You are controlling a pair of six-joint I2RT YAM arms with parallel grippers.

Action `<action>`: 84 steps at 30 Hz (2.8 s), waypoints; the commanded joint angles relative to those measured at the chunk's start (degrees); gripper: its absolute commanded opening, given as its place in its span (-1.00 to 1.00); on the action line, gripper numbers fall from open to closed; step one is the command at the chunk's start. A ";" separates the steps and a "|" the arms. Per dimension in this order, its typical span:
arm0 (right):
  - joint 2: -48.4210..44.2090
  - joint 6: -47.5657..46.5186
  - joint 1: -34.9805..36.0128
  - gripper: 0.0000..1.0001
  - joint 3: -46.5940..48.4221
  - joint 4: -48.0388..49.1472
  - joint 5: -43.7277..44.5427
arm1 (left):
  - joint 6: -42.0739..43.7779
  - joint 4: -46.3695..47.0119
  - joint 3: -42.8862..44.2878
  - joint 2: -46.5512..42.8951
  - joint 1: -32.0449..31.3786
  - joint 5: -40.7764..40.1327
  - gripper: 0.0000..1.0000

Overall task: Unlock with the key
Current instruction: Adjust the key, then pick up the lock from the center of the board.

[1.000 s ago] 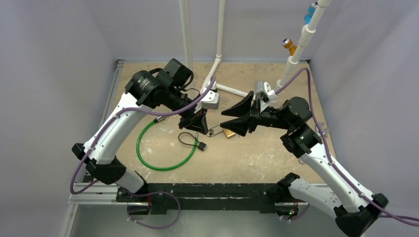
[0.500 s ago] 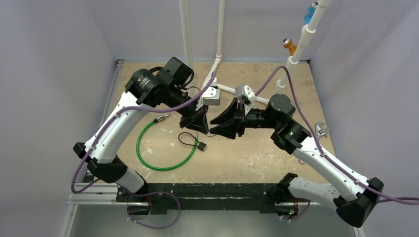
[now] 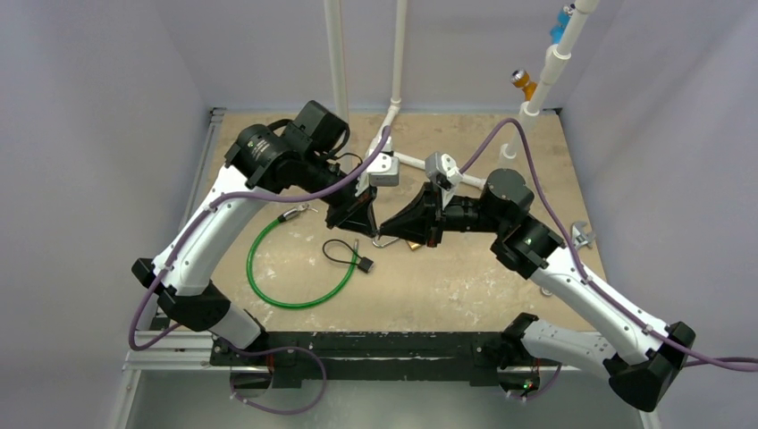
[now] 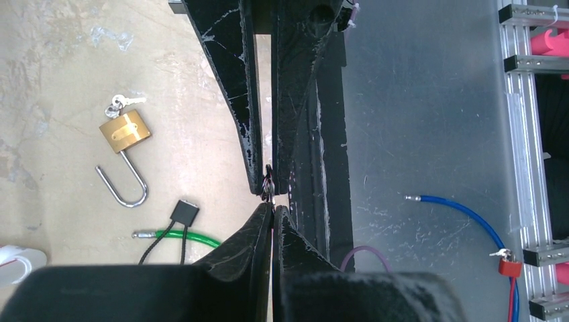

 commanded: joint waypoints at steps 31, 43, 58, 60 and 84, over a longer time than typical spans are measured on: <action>-17.44 7.88 -6.02 -1.00 -11.86 -7.34 12.72 | 24.27 52.49 -57.53 -17.63 3.20 -15.38 1.00; -26.14 11.87 -8.58 -1.00 -13.76 -14.68 24.47 | 51.01 47.06 -61.08 -4.36 3.23 -10.00 0.94; -28.74 12.00 -8.76 -1.00 -9.86 -17.85 30.74 | 56.41 28.52 -42.56 16.71 1.17 -15.60 0.52; -28.76 11.89 -8.81 -1.00 -9.55 -18.12 31.01 | 56.66 28.29 -43.35 16.24 0.67 -15.88 0.52; -28.45 10.37 -8.79 -1.00 -6.69 -20.05 31.94 | 47.59 40.78 -51.22 14.59 -3.86 -30.12 0.00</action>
